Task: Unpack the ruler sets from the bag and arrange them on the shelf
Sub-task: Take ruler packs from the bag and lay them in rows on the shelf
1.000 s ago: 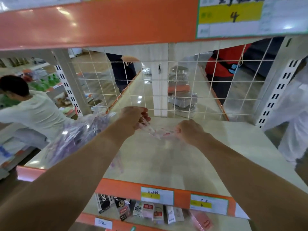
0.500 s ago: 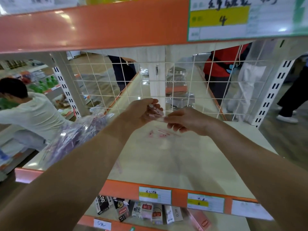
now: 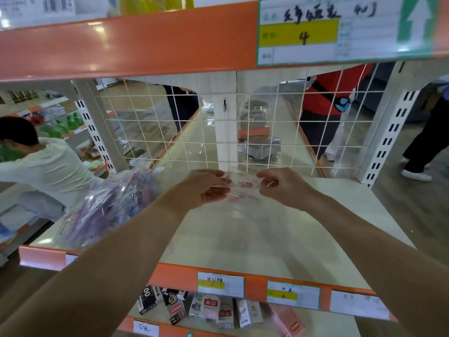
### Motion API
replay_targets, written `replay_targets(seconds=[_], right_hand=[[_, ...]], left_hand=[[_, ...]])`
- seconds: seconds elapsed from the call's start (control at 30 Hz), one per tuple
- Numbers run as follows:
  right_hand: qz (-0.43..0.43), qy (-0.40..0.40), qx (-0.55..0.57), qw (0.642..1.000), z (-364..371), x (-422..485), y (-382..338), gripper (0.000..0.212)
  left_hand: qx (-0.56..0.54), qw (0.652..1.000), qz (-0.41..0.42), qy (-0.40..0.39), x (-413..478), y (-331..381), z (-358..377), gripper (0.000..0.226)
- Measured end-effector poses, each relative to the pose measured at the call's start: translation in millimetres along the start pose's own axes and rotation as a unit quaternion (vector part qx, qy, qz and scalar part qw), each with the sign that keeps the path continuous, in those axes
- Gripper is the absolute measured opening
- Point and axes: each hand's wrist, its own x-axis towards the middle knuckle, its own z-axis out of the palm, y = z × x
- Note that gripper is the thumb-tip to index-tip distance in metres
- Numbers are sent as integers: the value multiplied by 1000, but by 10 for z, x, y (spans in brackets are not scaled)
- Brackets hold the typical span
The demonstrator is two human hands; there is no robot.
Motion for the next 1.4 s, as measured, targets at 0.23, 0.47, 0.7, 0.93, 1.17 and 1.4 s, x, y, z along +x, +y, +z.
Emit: replay_targets(seconds=[0.23,0.47,0.7,0.93,1.17,1.4], right_hand=[[-7,14,-74,997,93,37,-27,37],[38,-1,-154,987,247,290,-87,34],[76,-56,-213,973,482,411,-16,32],[73,-83,-270,957,525,442,26,40],[62,-85,-279,955,544,461,-33,25],[73,-76,-284,953,557,487,-100,26]], left_hand=[[26,999,21,30,14,-55,-36,20],[238,962,78,113,139,-8,-199,12],[396,904,96,132,322,-134,-242,25],[522,842,91,98,515,-260,-200,50],[592,789,131,98,584,-263,-151,29],[600,779,151,102,682,-254,-165,22]])
